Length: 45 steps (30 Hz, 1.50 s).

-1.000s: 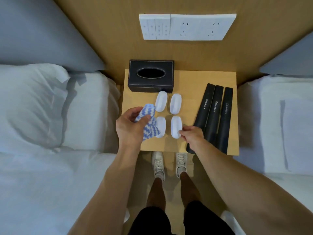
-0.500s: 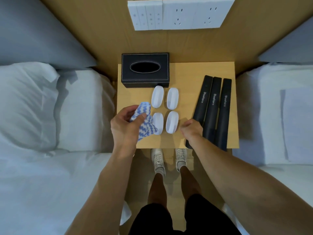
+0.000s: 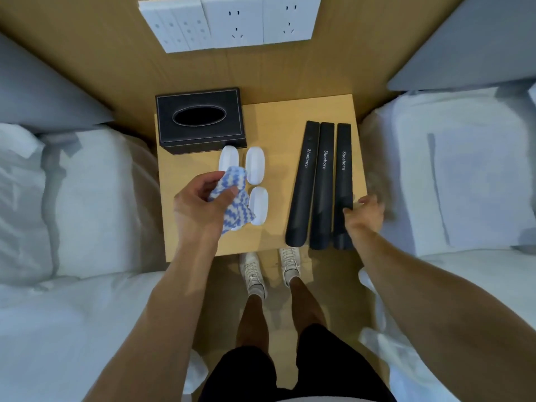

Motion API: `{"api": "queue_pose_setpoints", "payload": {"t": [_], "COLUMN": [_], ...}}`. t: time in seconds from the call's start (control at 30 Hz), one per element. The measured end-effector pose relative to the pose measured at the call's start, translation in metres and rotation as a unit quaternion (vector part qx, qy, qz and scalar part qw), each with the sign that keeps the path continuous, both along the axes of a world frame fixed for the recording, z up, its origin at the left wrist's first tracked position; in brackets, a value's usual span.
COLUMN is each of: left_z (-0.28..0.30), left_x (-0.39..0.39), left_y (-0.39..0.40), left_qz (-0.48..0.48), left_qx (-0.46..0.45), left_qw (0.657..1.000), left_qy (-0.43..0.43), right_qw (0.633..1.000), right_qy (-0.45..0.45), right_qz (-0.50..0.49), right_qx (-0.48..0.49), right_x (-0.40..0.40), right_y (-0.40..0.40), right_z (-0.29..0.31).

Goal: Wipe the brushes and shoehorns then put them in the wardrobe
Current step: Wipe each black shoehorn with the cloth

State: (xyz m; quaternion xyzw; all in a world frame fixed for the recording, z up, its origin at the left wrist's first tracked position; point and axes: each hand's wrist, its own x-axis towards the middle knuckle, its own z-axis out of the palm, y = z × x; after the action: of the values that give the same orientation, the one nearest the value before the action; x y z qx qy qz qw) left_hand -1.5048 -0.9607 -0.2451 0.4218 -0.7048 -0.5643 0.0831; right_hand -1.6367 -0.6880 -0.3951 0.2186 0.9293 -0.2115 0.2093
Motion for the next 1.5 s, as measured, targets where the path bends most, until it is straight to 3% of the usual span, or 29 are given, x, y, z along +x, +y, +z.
{"api": "queue_pose_setpoints", "payload": {"t": [0.37,0.57,0.8,0.9,1.07,1.27,1.5], "left_z": [-0.008,0.000,0.043,0.062,0.105,0.178,0.283], "left_x": [-0.001,-0.012,-0.041,-0.053,-0.062,-0.067,-0.083], "left_y": [0.017,0.026,0.037,0.041,0.043,0.037,0.022], "left_qz": [-0.041,-0.038,-0.015,0.018,0.053,-0.007,-0.026], "left_qx": [0.013,0.030,0.096,0.164,0.286,0.186,-0.106], "left_qw": [0.999,0.999,0.993,0.984,0.947,0.950,0.915], "left_qy": [0.001,0.005,0.063,0.065,0.140,0.250,0.389], "right_qw": [0.996,0.997,0.998,0.988,0.920,0.832,0.790], "right_qy": [-0.086,-0.062,0.000,0.055,0.124,0.176,0.225], "right_qz": [-0.006,-0.033,0.000,-0.056,-0.119,-0.046,0.106], "right_qx": [-0.023,-0.034,-0.055,-0.133,-0.352,-0.524,-0.560], "right_x": [-0.014,-0.013,-0.023,-0.022,-0.017,-0.007,0.014], "right_y": [0.016,0.027,0.029,0.022,-0.001,-0.045,-0.089], "right_z": [-0.027,-0.018,0.038,0.068,0.146,0.250,0.338]}}
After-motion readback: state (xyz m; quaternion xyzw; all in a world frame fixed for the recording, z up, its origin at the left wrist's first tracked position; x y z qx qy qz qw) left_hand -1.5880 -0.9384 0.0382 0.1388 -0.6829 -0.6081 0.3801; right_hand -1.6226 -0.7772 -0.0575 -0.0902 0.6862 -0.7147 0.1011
